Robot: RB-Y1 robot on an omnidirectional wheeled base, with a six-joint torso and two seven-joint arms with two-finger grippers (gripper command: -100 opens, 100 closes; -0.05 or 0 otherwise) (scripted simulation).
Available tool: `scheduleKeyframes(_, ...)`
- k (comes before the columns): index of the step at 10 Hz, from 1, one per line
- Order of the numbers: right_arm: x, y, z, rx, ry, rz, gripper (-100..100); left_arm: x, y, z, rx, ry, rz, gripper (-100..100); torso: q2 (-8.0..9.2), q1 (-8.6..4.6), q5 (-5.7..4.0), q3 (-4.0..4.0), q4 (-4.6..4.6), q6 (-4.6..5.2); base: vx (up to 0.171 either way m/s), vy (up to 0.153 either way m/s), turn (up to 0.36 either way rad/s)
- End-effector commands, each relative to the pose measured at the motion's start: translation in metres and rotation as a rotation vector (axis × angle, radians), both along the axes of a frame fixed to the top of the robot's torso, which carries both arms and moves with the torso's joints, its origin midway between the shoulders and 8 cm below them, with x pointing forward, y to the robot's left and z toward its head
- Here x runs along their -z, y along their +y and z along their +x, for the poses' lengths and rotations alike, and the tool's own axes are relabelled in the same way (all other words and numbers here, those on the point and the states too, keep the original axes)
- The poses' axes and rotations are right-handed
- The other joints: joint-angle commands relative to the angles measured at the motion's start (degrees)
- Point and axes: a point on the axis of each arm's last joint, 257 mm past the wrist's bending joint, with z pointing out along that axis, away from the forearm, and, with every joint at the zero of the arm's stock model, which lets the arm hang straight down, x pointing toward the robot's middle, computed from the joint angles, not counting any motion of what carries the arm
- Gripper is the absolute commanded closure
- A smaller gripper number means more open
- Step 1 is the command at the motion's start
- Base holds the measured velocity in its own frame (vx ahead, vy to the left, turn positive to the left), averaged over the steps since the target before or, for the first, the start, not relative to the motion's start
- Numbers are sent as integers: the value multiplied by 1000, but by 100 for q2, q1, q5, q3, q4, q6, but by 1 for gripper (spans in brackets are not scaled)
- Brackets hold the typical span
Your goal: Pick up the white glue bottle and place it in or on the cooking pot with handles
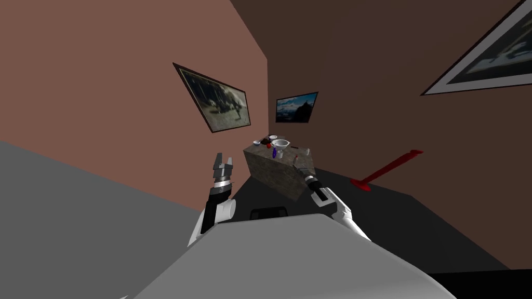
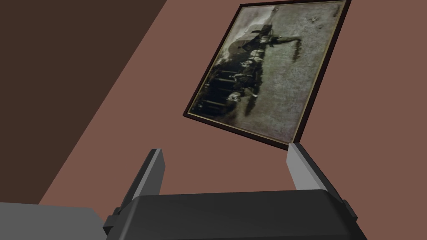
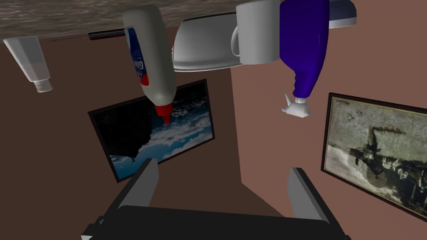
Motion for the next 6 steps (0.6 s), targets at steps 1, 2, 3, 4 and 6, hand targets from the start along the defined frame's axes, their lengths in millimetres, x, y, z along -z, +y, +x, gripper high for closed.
scheduleKeyframes(1, 12, -22, -2, 32, 41, -75, -100, 0, 0, 0, 0, 0, 0, 0, 0, 0, 0, 0, 0, 0, 102, 60, 118)
scheduleKeyframes(2, 18, -37, -3, 50, 64, -120, -100, 0, 0, 0, 0, 0, 0, 0, -5, 4, 1, -3, -1, 0, 94, 69, 99)
scheduleKeyframes(3, 23, -51, -5, 67, 85, -164, -100, 0, 0, 0, 0, 0, 0, 0, -5, 8, 1, -4, -2, 0, 106, 63, 74)
scheduleKeyframes(4, 27, -65, -6, 84, 105, -205, -100, 0, 0, 0, 0, 0, 0, 0, -9, 7, 2, -5, -2, 0, 109, 46, 92)
scheduleKeyframes(6, 34, -102, -10, 125, 151, -312, -100, 0, 0, 0, 0, 0, 0, 0, -15, 2, 1, -9, -3, 0, 126, 51, 90)
